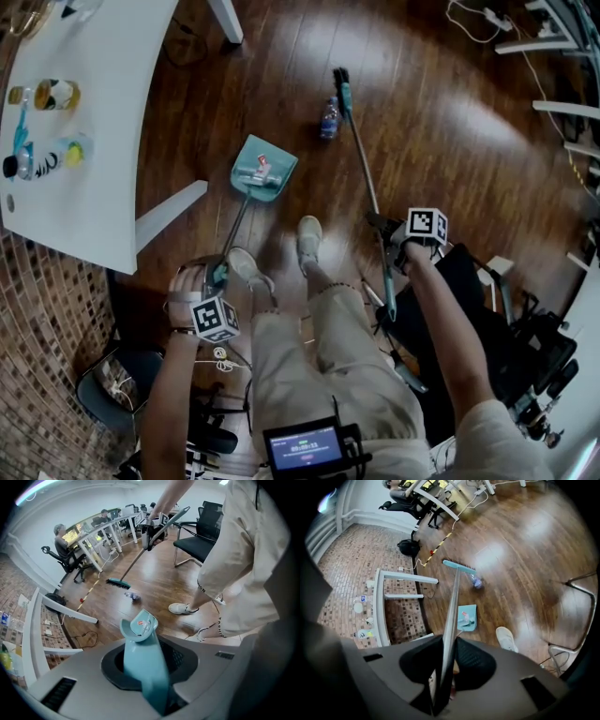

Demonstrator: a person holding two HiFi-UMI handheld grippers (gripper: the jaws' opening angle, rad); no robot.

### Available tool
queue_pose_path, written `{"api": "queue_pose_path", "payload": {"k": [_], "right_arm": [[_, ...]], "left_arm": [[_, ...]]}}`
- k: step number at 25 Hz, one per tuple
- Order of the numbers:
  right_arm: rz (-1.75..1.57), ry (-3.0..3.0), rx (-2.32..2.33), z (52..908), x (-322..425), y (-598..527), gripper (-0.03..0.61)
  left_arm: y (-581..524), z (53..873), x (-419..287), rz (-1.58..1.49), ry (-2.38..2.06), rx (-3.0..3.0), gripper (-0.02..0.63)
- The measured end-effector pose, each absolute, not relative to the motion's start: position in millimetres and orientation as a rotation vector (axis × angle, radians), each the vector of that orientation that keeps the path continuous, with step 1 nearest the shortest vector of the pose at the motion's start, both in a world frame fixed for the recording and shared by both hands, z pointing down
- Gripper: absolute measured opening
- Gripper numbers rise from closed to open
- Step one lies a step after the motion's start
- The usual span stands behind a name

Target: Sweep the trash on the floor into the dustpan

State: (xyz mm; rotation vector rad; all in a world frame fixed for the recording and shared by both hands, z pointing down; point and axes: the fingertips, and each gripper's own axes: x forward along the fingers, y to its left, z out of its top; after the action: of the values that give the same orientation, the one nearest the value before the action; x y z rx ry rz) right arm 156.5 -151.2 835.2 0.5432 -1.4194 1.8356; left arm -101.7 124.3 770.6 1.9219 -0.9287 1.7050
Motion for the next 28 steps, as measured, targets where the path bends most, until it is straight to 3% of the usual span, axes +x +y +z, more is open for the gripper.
{"api": "queue_pose_path", "payload": {"k": [9, 20, 28], "right_arm": [[1.742, -1.335, 0.711, 867.3, 197.2, -196.1, 0.101], [1.381, -1.404, 0.794, 899.0, 229.6, -231.6, 0.1], [1.436, -1.38, 0.889, 931.0, 235.2, -235.3, 0.1]], "left_arm": [[82.4, 772.3, -93.1, 1.719, -0.889, 1.983, 0.081], [74.8, 788.1, -82.5, 1.781, -0.731, 2.039, 0.081], [68.5, 788.4, -82.4, 1.786, -0.722, 2.029, 0.081]]}}
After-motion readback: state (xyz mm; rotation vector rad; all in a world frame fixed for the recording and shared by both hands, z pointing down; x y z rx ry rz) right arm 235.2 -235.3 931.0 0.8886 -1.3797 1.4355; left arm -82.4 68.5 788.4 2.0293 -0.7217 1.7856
